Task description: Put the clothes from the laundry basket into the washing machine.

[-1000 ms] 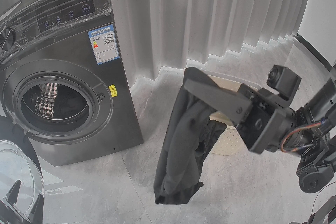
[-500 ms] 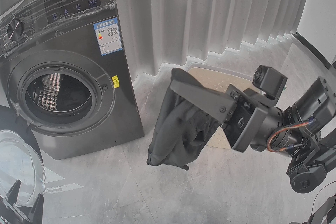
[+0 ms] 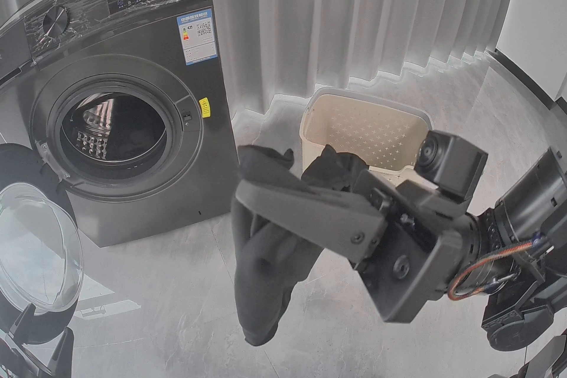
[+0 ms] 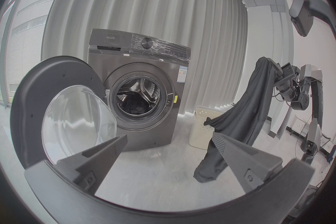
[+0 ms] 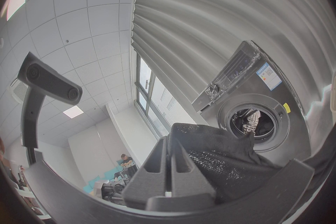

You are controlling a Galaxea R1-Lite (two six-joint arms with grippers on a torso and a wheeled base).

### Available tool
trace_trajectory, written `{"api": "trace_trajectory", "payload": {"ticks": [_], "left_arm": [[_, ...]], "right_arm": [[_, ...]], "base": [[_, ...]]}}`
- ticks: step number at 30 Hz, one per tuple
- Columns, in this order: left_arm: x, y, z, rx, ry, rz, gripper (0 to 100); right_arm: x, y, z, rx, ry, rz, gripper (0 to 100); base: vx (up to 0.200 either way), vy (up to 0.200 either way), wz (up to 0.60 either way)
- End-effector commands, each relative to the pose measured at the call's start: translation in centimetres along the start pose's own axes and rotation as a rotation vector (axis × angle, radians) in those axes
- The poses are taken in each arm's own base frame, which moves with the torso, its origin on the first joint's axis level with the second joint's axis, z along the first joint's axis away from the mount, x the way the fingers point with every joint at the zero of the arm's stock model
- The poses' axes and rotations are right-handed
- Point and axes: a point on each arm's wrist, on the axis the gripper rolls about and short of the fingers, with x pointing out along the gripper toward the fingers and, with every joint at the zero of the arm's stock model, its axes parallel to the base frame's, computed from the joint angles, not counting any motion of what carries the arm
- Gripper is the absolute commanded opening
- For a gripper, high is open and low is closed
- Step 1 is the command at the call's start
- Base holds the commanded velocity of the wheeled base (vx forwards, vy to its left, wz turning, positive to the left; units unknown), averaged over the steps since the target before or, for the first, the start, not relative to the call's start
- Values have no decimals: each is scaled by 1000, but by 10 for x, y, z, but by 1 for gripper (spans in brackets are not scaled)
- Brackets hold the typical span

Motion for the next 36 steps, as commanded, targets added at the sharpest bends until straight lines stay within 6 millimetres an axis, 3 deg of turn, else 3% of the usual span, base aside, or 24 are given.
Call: {"api": "trace_trajectory", "payload": {"ticks": [1, 11, 18, 24, 36], "left_arm": [[0, 1, -5, 1, 3, -1, 100], [0, 1, -5, 1, 1, 0, 100], [0, 1, -5, 1, 1, 0, 100], [0, 1, -5, 0, 1, 0, 100], [0, 1, -5, 0, 1, -1, 100]], "right_arm": [[4, -2, 16, -36, -66, -17, 0], [1, -51, 46, -132, -198, -185, 0], [-4, -57, 48, -137, -198, -215, 0], [-20, -76, 51, -155, -196, -294, 0], [-20, -87, 50, -118, -228, -339, 0]], "base": [[0, 0, 0], [0, 0, 0], [0, 0, 0], [0, 0, 0], [0, 0, 0]]}}
